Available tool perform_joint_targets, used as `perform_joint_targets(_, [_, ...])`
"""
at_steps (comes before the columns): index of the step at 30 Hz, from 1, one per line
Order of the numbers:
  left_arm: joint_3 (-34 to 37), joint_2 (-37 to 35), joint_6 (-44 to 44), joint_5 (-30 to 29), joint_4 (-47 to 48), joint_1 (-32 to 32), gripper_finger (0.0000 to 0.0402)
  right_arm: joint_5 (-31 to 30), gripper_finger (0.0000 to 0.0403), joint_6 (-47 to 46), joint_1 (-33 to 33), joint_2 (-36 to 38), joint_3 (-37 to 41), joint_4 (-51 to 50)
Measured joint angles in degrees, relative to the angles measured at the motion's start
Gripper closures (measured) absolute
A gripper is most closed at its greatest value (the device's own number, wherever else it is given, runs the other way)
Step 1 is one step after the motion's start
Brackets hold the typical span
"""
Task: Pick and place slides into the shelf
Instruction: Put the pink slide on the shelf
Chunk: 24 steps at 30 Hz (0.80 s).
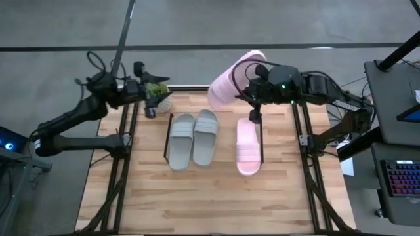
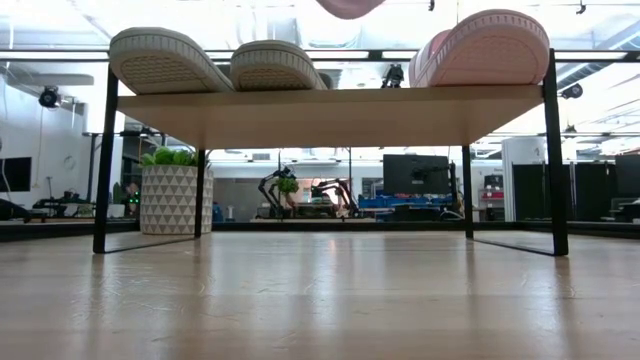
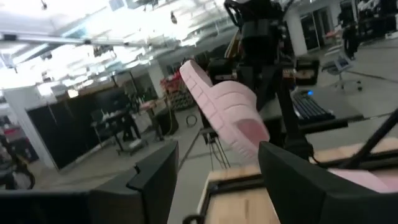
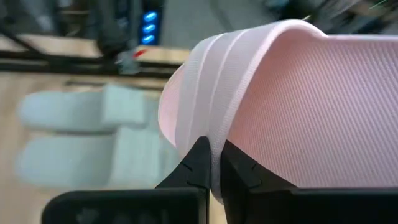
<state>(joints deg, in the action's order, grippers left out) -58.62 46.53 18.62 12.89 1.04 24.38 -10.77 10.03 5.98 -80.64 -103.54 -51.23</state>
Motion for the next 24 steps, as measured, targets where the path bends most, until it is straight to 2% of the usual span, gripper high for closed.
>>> perform_joint_targets(7, [1.1, -7.3, -0.4, -0.1, 6.8, 0.0, 0.0195, 18.6, 0.0394, -4.2, 5.6, -4.3, -6.7, -11.2])
perform_joint_targets(11, [1.8, -8.4, -2.7, -2.8, 7.5, 0.0, 0.0195, 25.8, 0.0394, -3.9, 6.3, -7.7, -8.8, -14.6])
perform_joint_targets(15, [3.2, -8.8, -3.1, -5.0, 7.3, 0.0, 0.0195, 30.5, 0.0394, -2.3, 6.3, -11.0, -9.7, -18.8])
perform_joint_targets(24, [5.4, -8.6, -3.2, -9.0, 7.0, 0.0, 0.0195, 33.0, 0.0394, 0.5, 6.4, -15.7, -9.7, -21.8])
